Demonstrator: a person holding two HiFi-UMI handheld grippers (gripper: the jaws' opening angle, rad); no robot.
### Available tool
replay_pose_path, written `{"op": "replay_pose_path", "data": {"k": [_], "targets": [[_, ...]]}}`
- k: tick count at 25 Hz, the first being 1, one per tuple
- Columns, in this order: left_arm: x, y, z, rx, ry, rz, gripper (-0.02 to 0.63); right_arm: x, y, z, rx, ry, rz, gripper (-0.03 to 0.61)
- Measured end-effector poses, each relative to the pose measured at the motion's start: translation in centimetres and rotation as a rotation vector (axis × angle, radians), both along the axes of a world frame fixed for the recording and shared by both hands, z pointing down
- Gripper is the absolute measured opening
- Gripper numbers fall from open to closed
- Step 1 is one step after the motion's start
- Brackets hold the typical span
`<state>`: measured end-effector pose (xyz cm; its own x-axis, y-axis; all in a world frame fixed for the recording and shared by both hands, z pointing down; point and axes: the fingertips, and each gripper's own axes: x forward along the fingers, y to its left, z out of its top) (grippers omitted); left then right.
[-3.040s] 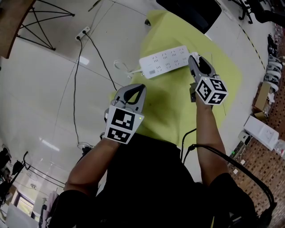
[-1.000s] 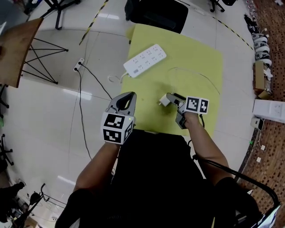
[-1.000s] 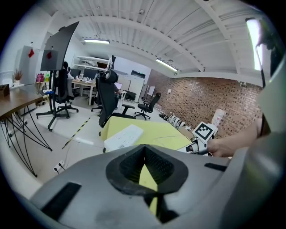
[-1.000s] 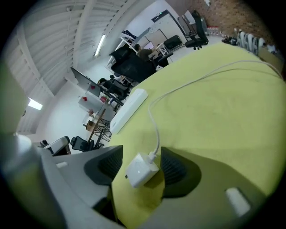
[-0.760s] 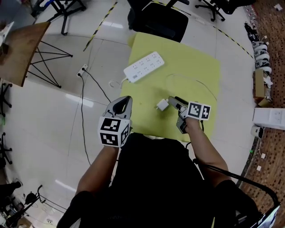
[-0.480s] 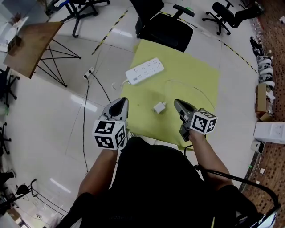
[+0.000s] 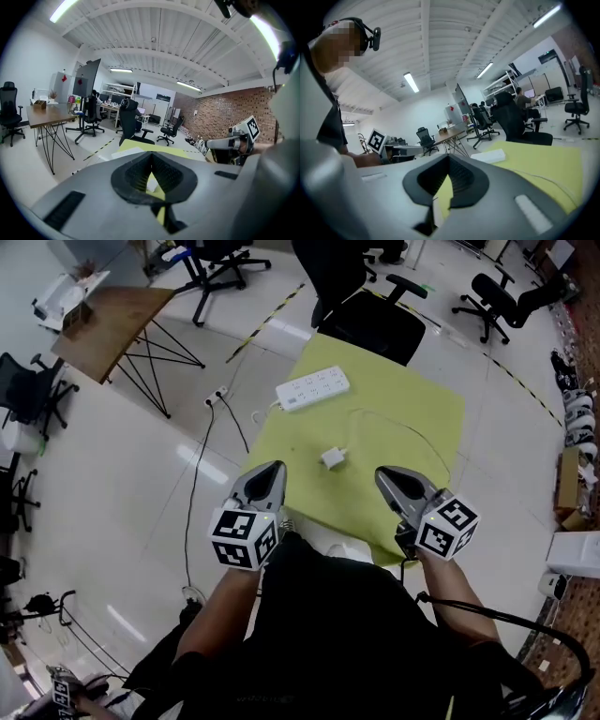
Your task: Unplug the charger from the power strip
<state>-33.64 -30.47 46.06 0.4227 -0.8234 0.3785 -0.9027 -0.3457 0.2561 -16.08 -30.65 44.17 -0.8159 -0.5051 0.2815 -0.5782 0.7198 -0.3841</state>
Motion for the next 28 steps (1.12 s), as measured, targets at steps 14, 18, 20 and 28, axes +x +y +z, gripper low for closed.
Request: {"op": "replay_pose_path", "data": {"k": [14, 18, 20, 28], "targets": [[2.2, 6.0, -0.9, -0.006, -0.018, -0.045, 0.006, 2.5, 5.9, -0.3, 0.016, 0.013, -0.046, 0.002], [2.3, 5.6, -1.4, -0.003, -0.028, -0.002, 0.006, 1.8, 5.7, -0.4, 0.009, 0.005, -0.011, 0.002], [2.0, 5.5, -1.6, -0.004, -0.027, 0.015, 0.006, 1.2, 5.6, -0.4, 0.011, 0.007, 0.000, 0.002], [1.1, 4.2, -2.8, 0.023, -0.013, 0.078, 0.006, -0.6, 4.6, -0.4, 0.018, 0.010, 0.048, 0.001]]}}
